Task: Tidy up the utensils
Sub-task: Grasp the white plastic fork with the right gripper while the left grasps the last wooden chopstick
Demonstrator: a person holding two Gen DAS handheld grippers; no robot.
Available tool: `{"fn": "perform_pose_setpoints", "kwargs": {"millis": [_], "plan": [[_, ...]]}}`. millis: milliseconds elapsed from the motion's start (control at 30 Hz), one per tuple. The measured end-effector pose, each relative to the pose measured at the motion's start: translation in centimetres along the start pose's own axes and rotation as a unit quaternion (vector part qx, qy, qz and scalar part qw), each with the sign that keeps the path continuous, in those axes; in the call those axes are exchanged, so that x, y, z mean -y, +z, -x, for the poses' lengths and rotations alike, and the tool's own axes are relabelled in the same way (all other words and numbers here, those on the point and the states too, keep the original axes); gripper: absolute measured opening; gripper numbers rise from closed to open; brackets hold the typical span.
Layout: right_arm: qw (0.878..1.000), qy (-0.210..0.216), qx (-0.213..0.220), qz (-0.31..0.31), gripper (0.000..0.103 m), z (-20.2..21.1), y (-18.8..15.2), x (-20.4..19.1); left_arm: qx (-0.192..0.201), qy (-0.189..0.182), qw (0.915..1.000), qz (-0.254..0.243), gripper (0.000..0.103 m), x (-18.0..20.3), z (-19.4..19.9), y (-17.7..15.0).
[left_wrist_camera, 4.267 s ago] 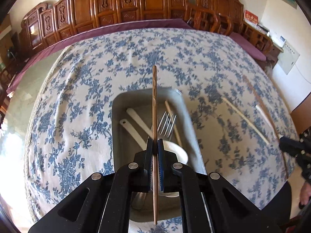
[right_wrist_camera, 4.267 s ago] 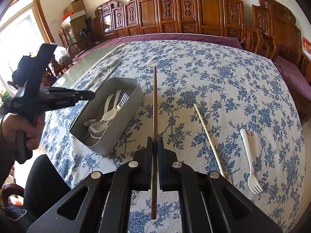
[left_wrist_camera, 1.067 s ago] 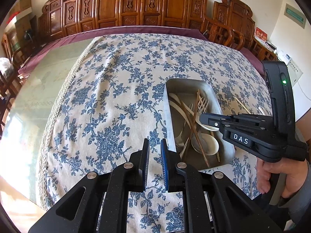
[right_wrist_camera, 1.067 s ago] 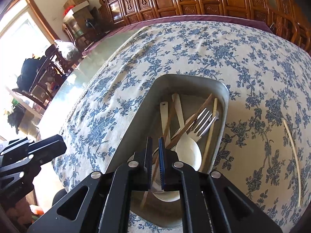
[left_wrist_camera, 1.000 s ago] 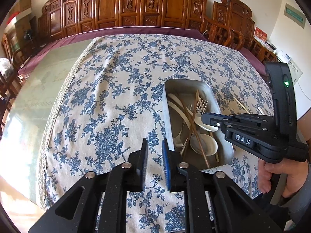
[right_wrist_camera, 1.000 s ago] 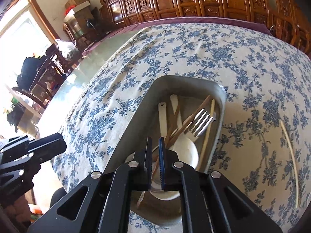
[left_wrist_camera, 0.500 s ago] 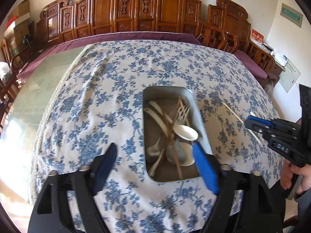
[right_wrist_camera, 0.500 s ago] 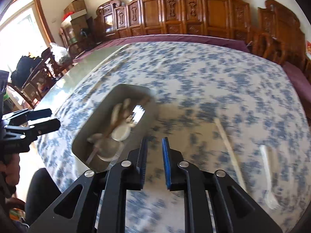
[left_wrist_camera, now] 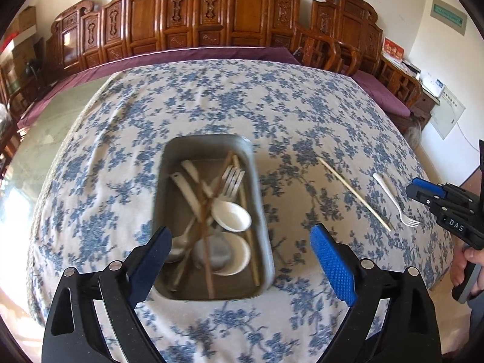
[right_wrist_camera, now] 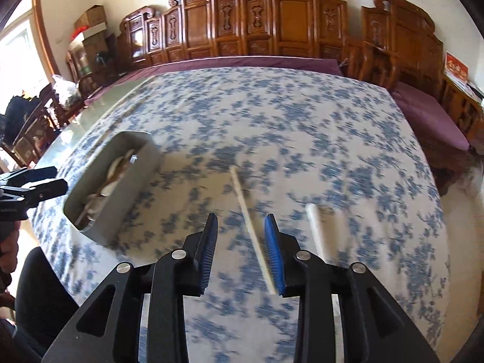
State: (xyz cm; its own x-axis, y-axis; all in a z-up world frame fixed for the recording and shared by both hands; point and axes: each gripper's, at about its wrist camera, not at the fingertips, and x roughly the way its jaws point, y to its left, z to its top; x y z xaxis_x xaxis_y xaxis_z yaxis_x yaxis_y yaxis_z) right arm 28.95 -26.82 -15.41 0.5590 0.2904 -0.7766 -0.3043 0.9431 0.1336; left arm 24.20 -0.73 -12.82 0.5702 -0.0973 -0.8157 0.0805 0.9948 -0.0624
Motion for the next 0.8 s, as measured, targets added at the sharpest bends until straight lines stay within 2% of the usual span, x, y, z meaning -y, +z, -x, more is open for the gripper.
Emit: {"fn": "perform_pose_setpoints", "kwargs": {"millis": [333, 667, 700, 733, 800], "plan": [[0.999, -0.022, -0.037, -0.008, 0.034, -2.3, -2.1, 6.2, -0.010, -0.013, 0.9997, -0.020, 0.089, 5.1, -2.3, 0.8], [0.996, -0.014, -0.083, 0.015, 0.034, -6.0, -3.8, 7.6, -0.035, -0.018, 0.9988, -0.031, 0.089, 9.2, -6.0, 1.5], [0.996, -0.014, -0.086, 0.020, 0.033, -6.2, -3.9, 7.6, -0.038, -0.018, 0.9987, -0.030, 0.089, 9.4, -6.5, 1.6], [0.996, -0.014, -0.089, 0.024, 0.026, -6.3, -3.9, 7.6, -0.042, -0.018, 0.9986, -0.028, 0.089, 9.7, -6.9, 1.7], [0.995, -0.023, -0.091, 0.037, 0.020, -6.4, -4.0, 7.4, -0.047, -0.018, 0.9984, -0.027, 0.089, 10.2, -7.7, 1.8]]}}
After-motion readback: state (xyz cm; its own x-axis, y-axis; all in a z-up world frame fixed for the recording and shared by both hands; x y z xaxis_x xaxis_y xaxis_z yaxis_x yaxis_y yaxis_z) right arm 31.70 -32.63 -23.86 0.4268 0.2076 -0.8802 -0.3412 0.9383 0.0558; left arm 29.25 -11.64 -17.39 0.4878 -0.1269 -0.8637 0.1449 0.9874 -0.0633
